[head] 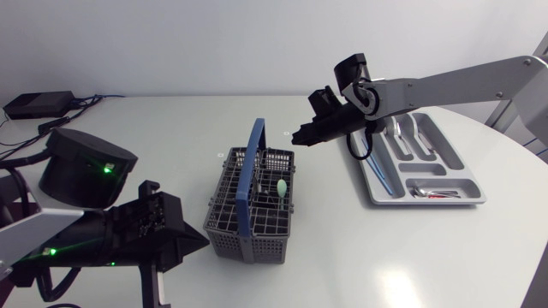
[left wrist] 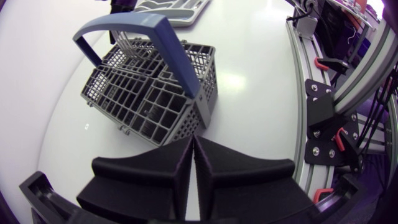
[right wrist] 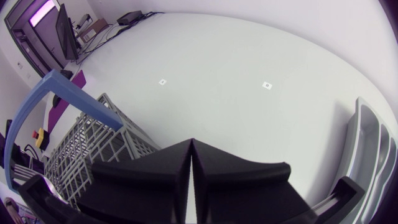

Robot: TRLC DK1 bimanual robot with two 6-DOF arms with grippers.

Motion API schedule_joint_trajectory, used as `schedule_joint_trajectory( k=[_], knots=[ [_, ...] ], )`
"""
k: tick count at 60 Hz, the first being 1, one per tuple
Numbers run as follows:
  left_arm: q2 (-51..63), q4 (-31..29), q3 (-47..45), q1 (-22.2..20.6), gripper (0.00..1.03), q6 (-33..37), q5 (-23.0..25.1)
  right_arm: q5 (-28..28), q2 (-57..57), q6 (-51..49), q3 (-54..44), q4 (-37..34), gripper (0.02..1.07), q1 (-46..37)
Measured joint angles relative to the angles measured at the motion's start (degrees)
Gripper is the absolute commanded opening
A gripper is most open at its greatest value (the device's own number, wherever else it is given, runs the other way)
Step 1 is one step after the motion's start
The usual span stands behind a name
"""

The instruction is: Unload the cutlery basket into the drawer organizer.

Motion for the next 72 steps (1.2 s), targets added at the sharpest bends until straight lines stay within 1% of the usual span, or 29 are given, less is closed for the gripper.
schedule_joint_trajectory(
  k=[9, 18, 29, 42, 52, 72],
  knots=[
    [3.32, -1.14, -0.02, -2.16, 0.05, 0.70, 0.00, -0.90, 0.15, 0.00, 0.63, -1.14, 0.07, 0.00],
    [9.35, 2.58, -0.15, -1.51, 0.05, 1.22, -0.02, -2.29, 0.31, 0.00, 1.27, -1.73, 0.07, 0.00],
    [13.99, 8.61, -0.48, 2.05, 0.05, 2.47, -0.07, -4.90, 0.42, -0.13, 1.40, -4.20, 0.07, 0.33],
    [16.52, 10.71, -0.48, 5.92, 0.05, 4.37, -0.02, -7.61, 0.46, -1.22, 1.38, -5.66, 0.07, 0.61],
    [17.81, 12.57, -0.48, 8.87, 0.05, 5.64, -0.04, -8.22, -0.02, -1.97, 0.50, -5.62, 0.07, -0.02],
    [23.39, 16.24, 1.27, 13.33, 0.05, 7.06, -0.70, -7.93, -7.28, -3.30, -8.83, -5.62, 0.07, -1.38]
  ],
)
